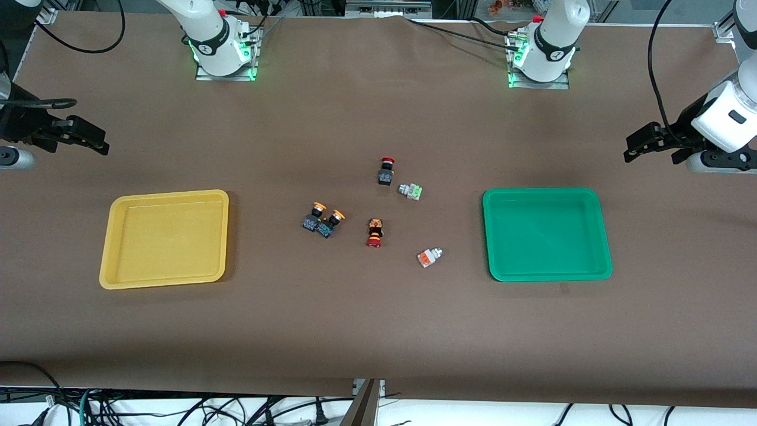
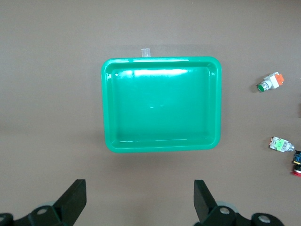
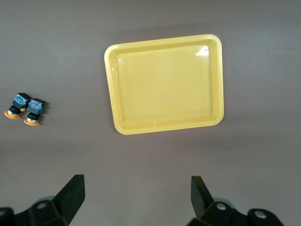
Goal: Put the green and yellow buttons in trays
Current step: 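Move both grippers from rest toward the buttons between the trays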
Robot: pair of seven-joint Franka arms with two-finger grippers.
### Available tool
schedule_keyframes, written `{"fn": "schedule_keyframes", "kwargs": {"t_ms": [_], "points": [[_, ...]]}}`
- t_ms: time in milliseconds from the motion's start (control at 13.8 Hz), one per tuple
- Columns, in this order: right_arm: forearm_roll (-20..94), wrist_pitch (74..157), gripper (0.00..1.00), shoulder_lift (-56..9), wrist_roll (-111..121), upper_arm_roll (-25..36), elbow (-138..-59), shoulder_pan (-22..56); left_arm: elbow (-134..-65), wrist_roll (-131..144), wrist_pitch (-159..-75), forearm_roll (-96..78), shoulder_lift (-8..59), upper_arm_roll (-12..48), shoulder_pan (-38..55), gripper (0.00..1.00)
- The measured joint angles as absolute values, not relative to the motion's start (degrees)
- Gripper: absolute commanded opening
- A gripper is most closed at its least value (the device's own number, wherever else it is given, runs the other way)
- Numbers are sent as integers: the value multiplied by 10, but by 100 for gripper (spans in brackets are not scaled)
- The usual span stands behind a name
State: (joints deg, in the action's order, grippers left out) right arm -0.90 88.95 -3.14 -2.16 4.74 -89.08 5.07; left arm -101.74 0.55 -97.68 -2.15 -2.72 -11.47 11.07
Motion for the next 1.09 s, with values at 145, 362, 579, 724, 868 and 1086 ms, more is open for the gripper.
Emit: {"fn": "schedule_keyframes", "kwargs": {"t_ms": [145,362,579,724,868,1086], "points": [[-9,890,100,-31,-22,47,-891,51,-1017,9,-973,-21,-28,-118,110,100],[-5,890,100,-39,-22,47,-891,50,-1018,16,-958,-21,-29,-120,103,100],[4,893,100,-77,-21,45,-893,50,-1018,77,-951,-21,-28,-87,104,100],[4,901,100,-121,-21,42,-894,56,-1021,159,-950,-22,-18,-39,107,100],[7,929,100,-166,-22,39,-896,65,-1026,259,-973,-22,17,26,109,100],[21,1010,100,-223,-103,37,-910,116,-1033,448,-1052,-22,105,122,114,100]]}}
